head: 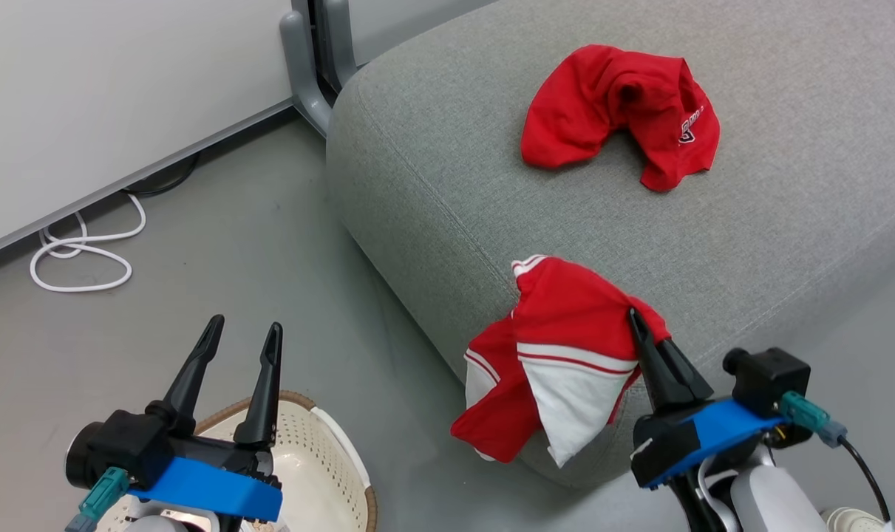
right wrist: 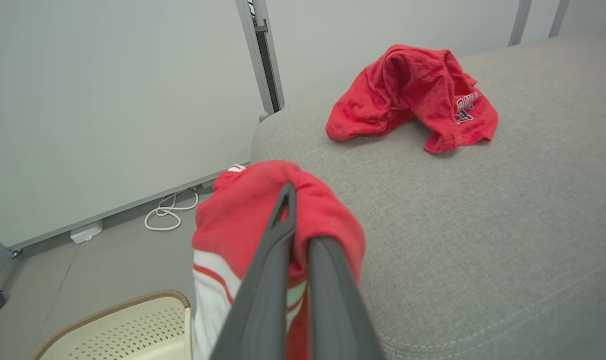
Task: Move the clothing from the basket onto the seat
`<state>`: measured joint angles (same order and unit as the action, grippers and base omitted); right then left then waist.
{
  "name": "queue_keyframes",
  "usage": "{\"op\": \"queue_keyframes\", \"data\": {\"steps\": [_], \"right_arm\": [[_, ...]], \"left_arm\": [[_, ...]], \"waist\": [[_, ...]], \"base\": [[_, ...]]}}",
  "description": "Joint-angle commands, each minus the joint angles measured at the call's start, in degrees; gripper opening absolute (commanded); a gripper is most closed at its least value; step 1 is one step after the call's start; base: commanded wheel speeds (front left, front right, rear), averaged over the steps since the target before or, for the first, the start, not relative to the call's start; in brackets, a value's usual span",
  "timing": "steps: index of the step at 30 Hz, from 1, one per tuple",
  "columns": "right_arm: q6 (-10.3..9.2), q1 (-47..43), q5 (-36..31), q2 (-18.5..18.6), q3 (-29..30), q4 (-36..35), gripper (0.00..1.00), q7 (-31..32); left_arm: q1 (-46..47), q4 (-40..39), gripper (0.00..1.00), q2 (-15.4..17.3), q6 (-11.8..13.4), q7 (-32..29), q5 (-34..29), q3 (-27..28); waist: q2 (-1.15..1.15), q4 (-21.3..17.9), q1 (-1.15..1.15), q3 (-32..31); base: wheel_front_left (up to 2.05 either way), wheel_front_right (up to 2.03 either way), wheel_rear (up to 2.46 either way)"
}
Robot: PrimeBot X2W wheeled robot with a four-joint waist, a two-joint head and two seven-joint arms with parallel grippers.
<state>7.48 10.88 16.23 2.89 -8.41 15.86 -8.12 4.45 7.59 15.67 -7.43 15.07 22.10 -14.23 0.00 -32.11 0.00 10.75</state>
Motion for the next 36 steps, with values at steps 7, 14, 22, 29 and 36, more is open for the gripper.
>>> {"op": "queue_keyframes", "data": {"steps": [7,14,22,29,36], "right_arm": [[0.03,10.02,-2.98,0.00,1.40,-1.01,0.00,2.97],[0.02,27.15,-1.09,5.19,4.19,1.22,0.00,6.53],[0.02,45.38,1.11,13.41,16.67,4.85,0.00,7.91],[0.02,55.13,-0.62,18.69,27.63,11.08,0.00,7.97],[0.03,54.95,-2.54,18.22,35.03,21.30,0.00,7.07]], "left_arm": [[-0.39,-1.65,1.00,1.21,-0.09,0.15,-1.11,1.15],[1.03,-3.92,1.00,4.70,-0.09,-0.09,-1.44,-0.30],[4.12,-11.28,1.00,9.93,-0.02,-3.28,-2.65,0.23],[5.95,-19.60,1.00,13.00,1.11,-5.88,-4.21,1.71],[6.59,-25.53,1.00,14.46,2.16,-6.57,-4.92,2.91]], "waist": [[0.00,-0.33,0.00,3.45],[0.00,0.32,0.00,11.18],[0.00,2.48,0.00,21.90],[0.00,5.23,0.00,29.94],[0.00,8.04,0.00,34.73]], "base": [[0.00,0.00,0.00],[0.00,0.00,0.00],[0.00,0.00,0.00],[0.00,0.00,0.00],[0.00,0.00,0.00]]}}
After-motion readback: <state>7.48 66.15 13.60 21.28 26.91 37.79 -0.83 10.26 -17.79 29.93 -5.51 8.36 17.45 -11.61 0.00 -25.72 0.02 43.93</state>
